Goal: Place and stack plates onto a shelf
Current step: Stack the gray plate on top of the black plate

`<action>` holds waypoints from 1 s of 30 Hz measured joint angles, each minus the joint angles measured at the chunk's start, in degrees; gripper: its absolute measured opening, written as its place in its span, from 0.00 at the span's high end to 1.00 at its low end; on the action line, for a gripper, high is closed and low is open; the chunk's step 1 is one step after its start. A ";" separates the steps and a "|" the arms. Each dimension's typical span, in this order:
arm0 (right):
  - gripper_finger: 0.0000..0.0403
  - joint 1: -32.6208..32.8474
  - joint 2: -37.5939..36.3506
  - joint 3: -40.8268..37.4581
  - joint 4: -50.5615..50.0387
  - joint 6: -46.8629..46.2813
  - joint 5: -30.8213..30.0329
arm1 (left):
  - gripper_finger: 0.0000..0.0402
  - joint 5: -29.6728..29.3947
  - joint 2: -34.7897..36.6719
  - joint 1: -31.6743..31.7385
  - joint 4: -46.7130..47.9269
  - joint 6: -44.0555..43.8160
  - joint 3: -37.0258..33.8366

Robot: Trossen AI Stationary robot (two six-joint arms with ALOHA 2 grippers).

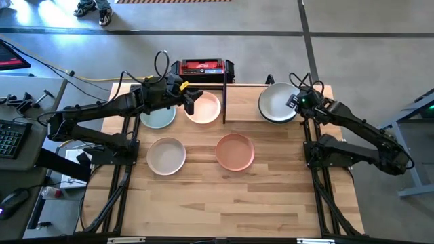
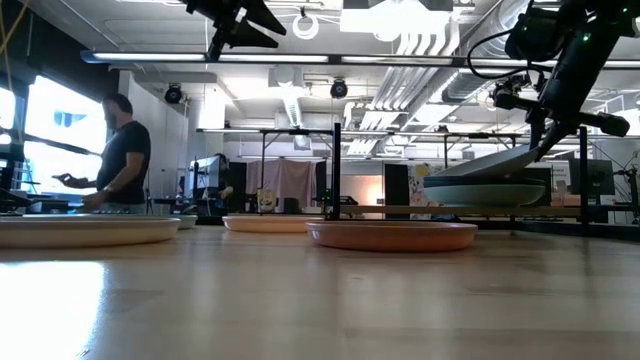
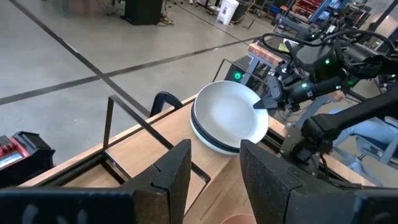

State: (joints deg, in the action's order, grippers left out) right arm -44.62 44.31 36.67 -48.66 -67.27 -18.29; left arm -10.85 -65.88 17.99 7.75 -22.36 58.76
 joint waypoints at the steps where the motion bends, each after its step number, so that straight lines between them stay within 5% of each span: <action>1: 1.00 0.02 0.00 0.00 0.00 0.00 -0.12 | 0.68 0.00 -0.01 0.00 0.00 0.02 0.00; 30: 1.00 0.00 0.00 0.00 -2.08 -0.21 -0.63 | 0.68 0.00 -0.01 0.00 0.09 0.02 0.00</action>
State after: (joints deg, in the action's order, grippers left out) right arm -44.62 44.31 36.67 -50.74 -67.48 -18.92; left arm -10.85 -65.89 17.99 7.84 -22.35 58.76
